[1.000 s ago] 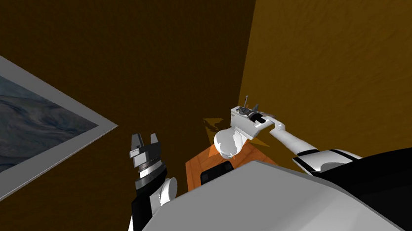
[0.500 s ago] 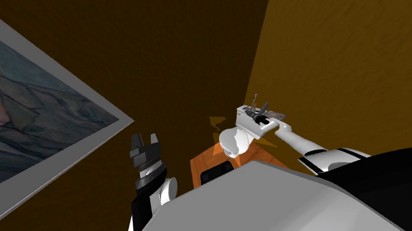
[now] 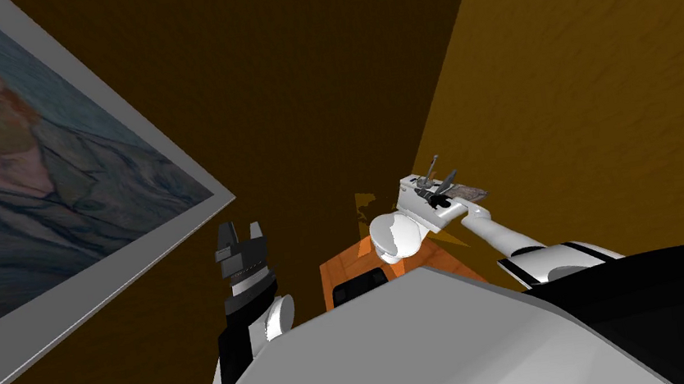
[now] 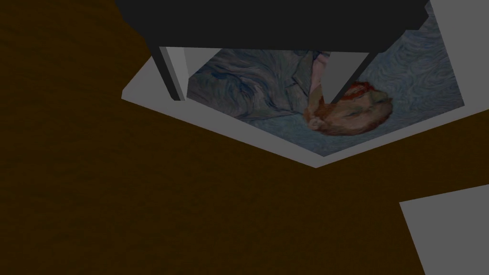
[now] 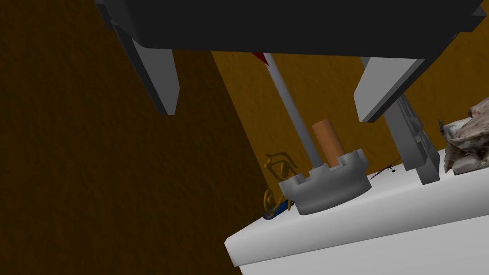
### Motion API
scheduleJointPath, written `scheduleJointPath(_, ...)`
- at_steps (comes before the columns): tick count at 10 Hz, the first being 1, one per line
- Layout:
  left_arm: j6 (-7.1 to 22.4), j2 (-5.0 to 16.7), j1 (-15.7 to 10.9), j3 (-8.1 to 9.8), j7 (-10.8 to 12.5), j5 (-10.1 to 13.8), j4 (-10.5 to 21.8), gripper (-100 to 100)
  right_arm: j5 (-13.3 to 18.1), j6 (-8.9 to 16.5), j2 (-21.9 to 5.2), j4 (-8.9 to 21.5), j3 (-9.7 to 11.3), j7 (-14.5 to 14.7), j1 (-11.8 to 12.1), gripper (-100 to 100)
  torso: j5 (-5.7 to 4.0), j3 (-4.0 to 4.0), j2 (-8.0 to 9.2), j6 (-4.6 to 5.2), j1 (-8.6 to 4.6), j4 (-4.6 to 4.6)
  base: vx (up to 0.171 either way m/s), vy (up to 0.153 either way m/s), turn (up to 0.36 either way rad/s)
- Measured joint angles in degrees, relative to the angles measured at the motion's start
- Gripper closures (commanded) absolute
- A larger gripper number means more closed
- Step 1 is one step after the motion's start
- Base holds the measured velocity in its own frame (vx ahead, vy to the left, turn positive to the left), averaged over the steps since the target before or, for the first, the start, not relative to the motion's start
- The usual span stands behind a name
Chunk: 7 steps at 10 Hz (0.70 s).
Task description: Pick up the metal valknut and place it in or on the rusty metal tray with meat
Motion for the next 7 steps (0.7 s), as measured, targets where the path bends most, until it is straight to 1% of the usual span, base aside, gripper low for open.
scheduleJointPath(1, 0.0, 0.0, 0.0, 0.0, 0.0, 0.0, 0.0, 0, -0.3, 1.2, -0.7, 2.0, 0.5, 0.3, -0.4, -100, 0.0, -0.01, -0.01, -0.02, -0.18, 0.0, 0.038, -0.008, 0.124)
scheduleJointPath(2, 0.0, 0.0, 0.0, 0.01, 0.0, 0.0, 0.0, 0, -0.7, 2.0, -1.5, 4.6, 1.2, 0.6, -1.1, -100, -0.07, 0.0, 0.01, -0.02, -0.42, 0.0, 0.033, -0.002, 0.11)
scheduleJointPath(3, 0.0, 0.0, 0.0, 0.01, 0.0, 0.0, 0.0, 0, -1.2, 3.3, -2.4, 5.6, 1.5, 0.7, -0.7, -100, -0.08, 0.03, 0.05, 0.0, -0.46, 0.01, -0.005, 0.0, -0.021)
scheduleJointPath(4, 0.0, 0.0, 0.0, 0.01, 0.0, 0.0, 0.0, 0, -1.4, 4.1, -2.7, 6.2, 1.6, 0.9, -0.7, -100, -0.09, 0.09, 0.17, 0.03, -0.46, 0.03, -0.006, 0.0, -0.02)
scheduleJointPath(5, 0.0, 0.0, 0.0, 0.01, 0.0, 0.0, 0.0, 0, -1.2, 4.2, -2.7, 6.9, 1.7, 1.0, -1.0, -100, -0.09, 0.11, 0.2, 0.01, -0.46, 0.05, 0.019, 0.0, -0.015)
scheduleJointPath(7, 0.0, 0.0, 0.0, 0.01, 0.0, 0.0, 0.0, 0, -1.1, 4.1, -2.6, 7.2, 1.7, 1.0, -1.2, -100, -0.08, 0.1, 0.18, 0.02, -0.45, 0.04, 0.002, 0.0, 0.0)
